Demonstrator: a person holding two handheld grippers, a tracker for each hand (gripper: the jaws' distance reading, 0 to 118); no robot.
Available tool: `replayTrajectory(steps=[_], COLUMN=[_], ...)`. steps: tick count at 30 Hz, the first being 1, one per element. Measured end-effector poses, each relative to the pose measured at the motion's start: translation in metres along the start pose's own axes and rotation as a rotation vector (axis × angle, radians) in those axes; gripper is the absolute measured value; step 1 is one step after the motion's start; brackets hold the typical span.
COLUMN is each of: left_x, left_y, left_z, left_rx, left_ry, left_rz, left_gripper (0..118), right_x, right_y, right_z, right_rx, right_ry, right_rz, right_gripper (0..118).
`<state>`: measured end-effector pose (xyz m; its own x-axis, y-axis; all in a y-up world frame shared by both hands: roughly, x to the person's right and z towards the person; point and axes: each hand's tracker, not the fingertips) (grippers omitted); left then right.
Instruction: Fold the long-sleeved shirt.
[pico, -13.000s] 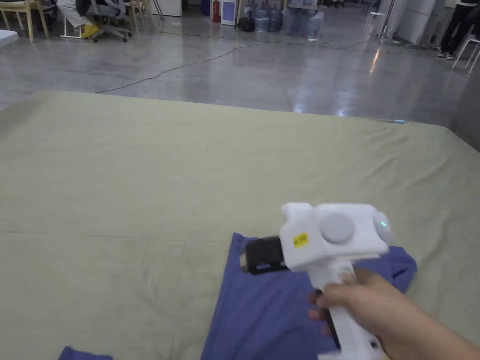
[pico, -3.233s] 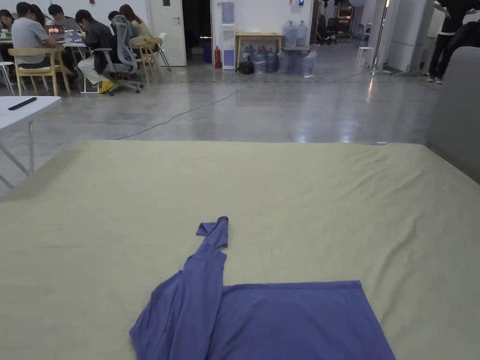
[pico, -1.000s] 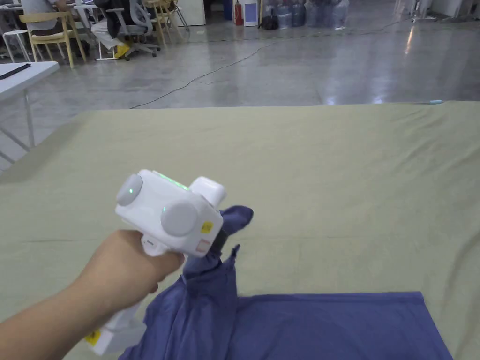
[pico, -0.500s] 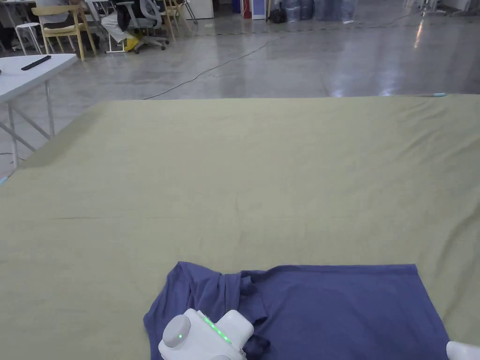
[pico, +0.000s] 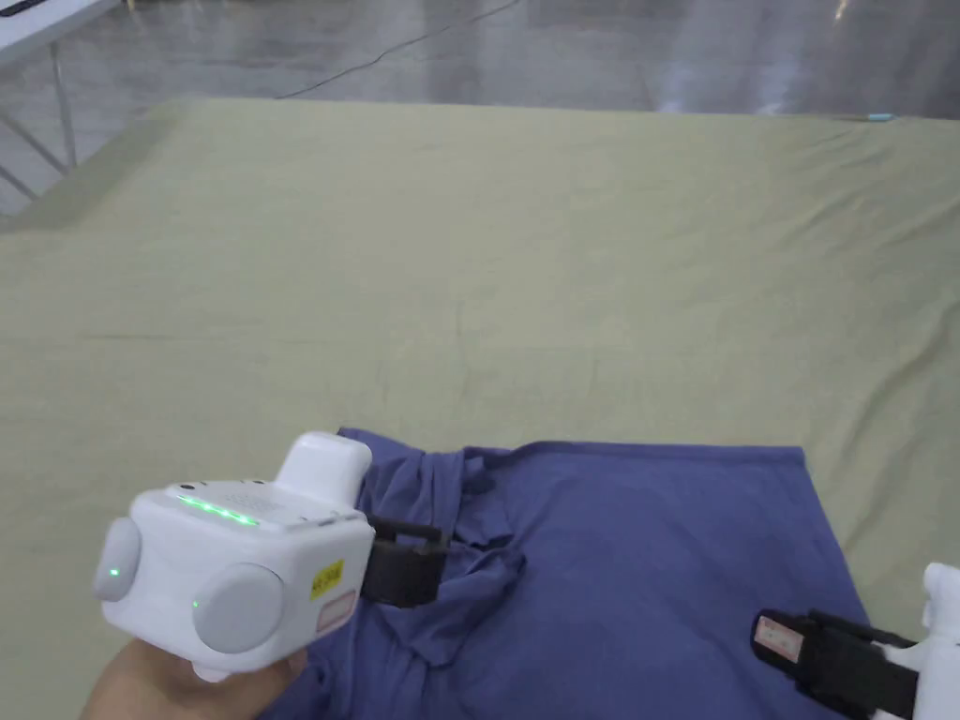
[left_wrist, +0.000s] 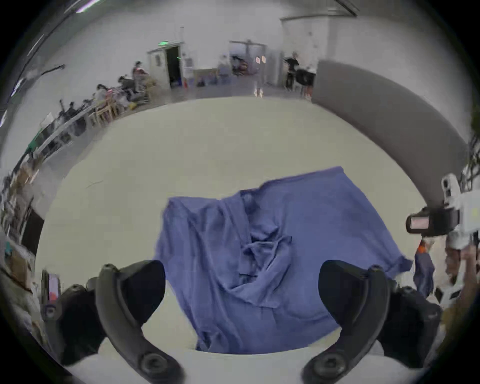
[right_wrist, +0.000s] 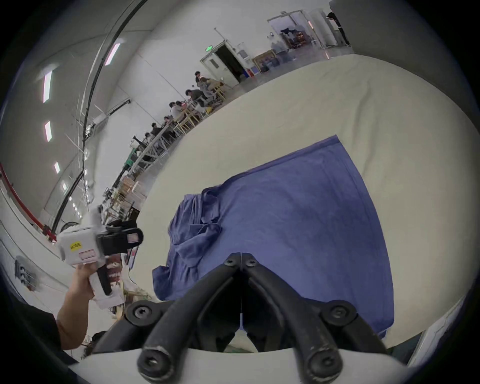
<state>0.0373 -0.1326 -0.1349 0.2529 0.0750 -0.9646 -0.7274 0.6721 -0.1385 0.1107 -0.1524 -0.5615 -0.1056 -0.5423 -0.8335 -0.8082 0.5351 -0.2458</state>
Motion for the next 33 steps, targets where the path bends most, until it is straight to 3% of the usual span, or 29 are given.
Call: replayTrajectory(steps=[3, 4, 5, 6, 11, 12, 14, 15, 18, 23, 24, 25, 26, 27, 28, 29, 32, 33], left_x=[-0.013, -0.017, -0.014, -0.016, -0.052, -0.061, -0.078, -0.086, -0.106, -0.122, -0.12, -0.125, -0.122, -0.117, -0.113, -0.108, -0.096, -0.09], left_y=[-0.018, -0.026, -0.032, -0.037, -0.035, -0.022, 0.01, 0.024, 0.059, 0.096, 0.092, 0.098, 0.092, 0.086, 0.082, 0.088, 0.085, 0.087], left_z=[0.007, 0.005, 0.005, 0.0, -0.036, -0.045, -0.067, -0.086, -0.127, -0.215, -0.226, -0.246, -0.256, -0.26, -0.255, -0.249, -0.242, -0.232], left_rx=[-0.095, -0.144, -0.178, -0.2, -0.191, -0.172, -0.17, -0.217, -0.179, -0.316, -0.337, -0.371, -0.418, -0.461, -0.397, -0.377, -0.399, -0.398], left_ry=[0.037, 0.036, 0.039, 0.05, 0.002, -0.017, -0.038, -0.044, 0.042, 0.102, 0.118, 0.116, 0.1, 0.121, 0.209, 0.195, 0.205, 0.122], left_rz=[0.036, 0.038, 0.04, 0.054, 0.196, 0.212, 0.206, 0.212, 0.249, 0.249, 0.239, 0.189, 0.132, 0.08, 0.034, 0.044, -0.08, -0.034], left_gripper=[115, 103, 62, 0, 0, 15, 103, 118, 117, 114, 101, 77, 65, 64, 64, 62, 5, 1], right_x=[-0.007, -0.012, -0.016, -0.019, -0.016, -0.017, -0.018, -0.019, -0.022, -0.012, -0.012, -0.01, -0.008, -0.005, -0.002, 0.001, 0.01, 0.012], right_y=[-0.007, -0.009, -0.012, -0.015, -0.016, -0.016, -0.015, -0.015, -0.014, -0.014, -0.012, -0.01, -0.008, -0.006, -0.002, 0.002, 0.026, 0.038], right_z=[0.005, 0.004, 0.004, 0.005, 0.004, 0.001, -0.003, -0.005, -0.013, -0.026, -0.027, -0.029, -0.03, -0.03, -0.032, -0.033, -0.044, -0.049], right_rx=[-0.004, -0.011, -0.018, -0.024, -0.042, -0.044, -0.053, -0.059, -0.064, -0.088, -0.092, -0.097, -0.104, -0.111, -0.12, -0.13, -0.171, -0.19], right_ry=[-0.011, -0.024, -0.039, -0.051, -0.087, -0.092, -0.096, -0.096, -0.097, -0.124, -0.135, -0.149, -0.163, -0.175, -0.195, -0.223, -0.27, -0.298], right_rz=[-0.002, 0.0, 0.005, 0.011, 0.041, 0.045, 0.057, 0.058, 0.053, 0.039, 0.041, 0.044, 0.043, 0.039, 0.031, 0.017, -0.004, 0.003], right_gripper=[0, 0, 0, 0, 0, 0, 0, 0, 0, 0, 0, 0, 0, 0, 0, 0, 0, 0])
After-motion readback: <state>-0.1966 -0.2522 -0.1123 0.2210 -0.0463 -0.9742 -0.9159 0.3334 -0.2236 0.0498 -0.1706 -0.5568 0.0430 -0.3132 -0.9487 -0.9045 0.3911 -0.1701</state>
